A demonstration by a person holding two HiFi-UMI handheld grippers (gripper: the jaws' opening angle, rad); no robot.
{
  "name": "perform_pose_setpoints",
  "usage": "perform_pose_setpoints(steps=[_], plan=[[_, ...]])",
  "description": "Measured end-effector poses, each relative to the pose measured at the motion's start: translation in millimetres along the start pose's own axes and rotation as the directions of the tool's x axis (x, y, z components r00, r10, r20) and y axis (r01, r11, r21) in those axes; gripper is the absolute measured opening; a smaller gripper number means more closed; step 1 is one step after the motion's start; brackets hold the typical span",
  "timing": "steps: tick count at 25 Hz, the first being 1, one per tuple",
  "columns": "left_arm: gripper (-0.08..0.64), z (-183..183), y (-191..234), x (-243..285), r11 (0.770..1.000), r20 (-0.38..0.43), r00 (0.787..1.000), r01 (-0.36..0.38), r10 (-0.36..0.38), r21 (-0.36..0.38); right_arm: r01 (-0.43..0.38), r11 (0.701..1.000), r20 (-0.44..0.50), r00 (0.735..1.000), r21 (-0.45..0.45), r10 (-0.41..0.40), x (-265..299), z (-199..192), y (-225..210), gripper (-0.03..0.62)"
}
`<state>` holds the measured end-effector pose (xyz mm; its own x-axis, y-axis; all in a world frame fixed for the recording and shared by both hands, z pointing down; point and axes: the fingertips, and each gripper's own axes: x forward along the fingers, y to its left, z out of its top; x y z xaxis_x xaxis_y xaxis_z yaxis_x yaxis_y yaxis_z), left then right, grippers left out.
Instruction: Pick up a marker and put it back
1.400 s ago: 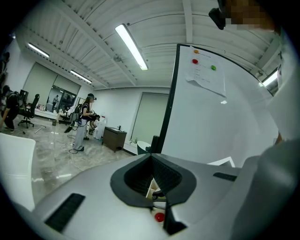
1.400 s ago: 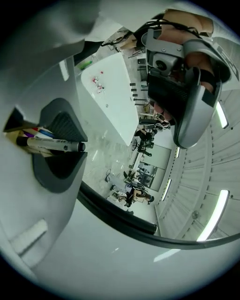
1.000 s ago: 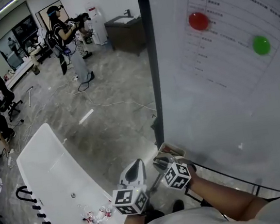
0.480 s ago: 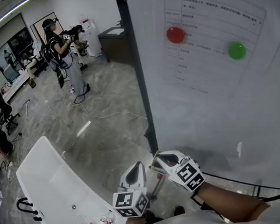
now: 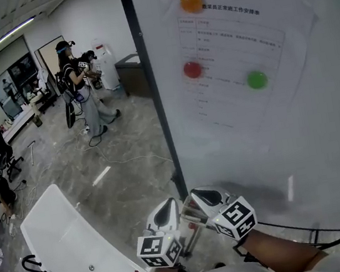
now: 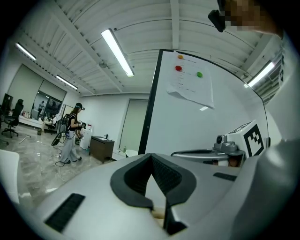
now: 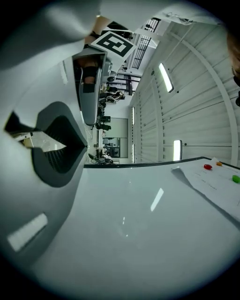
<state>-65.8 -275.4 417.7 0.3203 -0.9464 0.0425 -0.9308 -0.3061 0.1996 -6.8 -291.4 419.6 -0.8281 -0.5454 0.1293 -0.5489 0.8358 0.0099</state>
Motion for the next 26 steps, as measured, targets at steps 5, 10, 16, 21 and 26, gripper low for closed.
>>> perform_pose_setpoints(steps=[5,10,16,21,26], plan=[[0.003,4.9,-3.3,-1.3,1.0,-0.001,1.0,0.01,-0.01,0.011,0.0,1.0,0.016,1.0,0.001,0.0,-3.5,6.9,4.8,0.0],[0.003,5.4,-4.0,-4.2,1.0,-0.008,1.0,0.012,-0.012,0.011,-0.005,1.0,0.026,1.0,0.004,0.005,-4.7,12.8,8.2,0.0],[0.003,5.6,-6.1,-6.3,1.0,-0.018,1.0,0.008,-0.008,0.03,-0.009,1.0,0.037,0.999,0.006,0.009,-6.1,19.0,11.7,0.0],[0.004,4.1,-5.9,-6.9,1.0,-0.019,1.0,0.004,-0.003,0.027,-0.013,1.0,0.038,0.999,0.0,0.013,-6.5,20.3,11.4,0.0],[0.003,1.5,-5.7,-5.3,1.0,-0.022,1.0,0.001,-0.001,0.023,-0.024,0.999,0.039,0.999,0.024,0.023,-6.4,20.5,10.5,0.0]])
